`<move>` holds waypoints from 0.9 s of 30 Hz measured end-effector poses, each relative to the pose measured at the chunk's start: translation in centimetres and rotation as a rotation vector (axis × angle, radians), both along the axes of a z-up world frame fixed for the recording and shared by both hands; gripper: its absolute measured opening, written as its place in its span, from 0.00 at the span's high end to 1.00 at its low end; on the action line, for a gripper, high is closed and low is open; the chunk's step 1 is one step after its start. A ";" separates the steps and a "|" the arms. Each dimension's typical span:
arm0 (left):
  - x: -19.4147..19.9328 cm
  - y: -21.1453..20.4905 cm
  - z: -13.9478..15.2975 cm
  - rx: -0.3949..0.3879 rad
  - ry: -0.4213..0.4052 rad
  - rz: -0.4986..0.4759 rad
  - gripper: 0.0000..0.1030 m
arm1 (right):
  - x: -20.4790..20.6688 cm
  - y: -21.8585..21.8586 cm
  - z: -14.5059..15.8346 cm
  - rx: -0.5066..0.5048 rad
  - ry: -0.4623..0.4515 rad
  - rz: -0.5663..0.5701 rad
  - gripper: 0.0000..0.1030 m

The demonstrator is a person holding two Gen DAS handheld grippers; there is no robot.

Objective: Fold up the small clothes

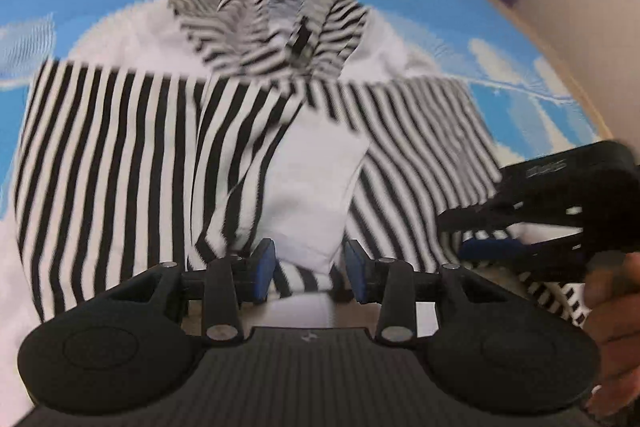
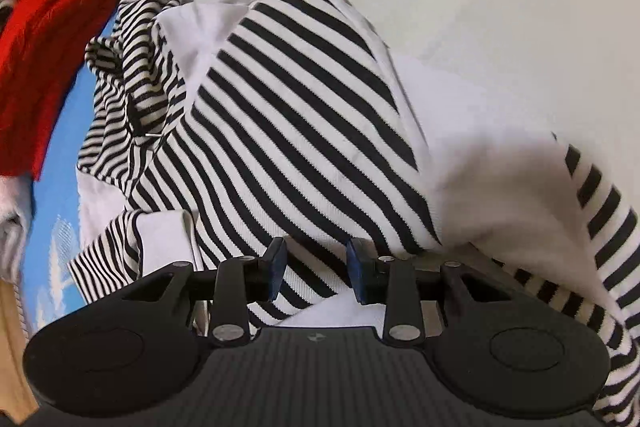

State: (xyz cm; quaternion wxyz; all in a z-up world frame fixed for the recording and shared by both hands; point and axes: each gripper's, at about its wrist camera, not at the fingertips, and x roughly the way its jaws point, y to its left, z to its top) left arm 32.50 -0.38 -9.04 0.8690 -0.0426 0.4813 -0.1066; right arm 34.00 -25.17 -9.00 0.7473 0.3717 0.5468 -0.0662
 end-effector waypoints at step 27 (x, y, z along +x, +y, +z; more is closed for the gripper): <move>0.1 19.2 3.3 -0.350 0.147 0.639 0.70 | 0.0 -0.1 0.9 -0.105 -0.021 -0.038 0.66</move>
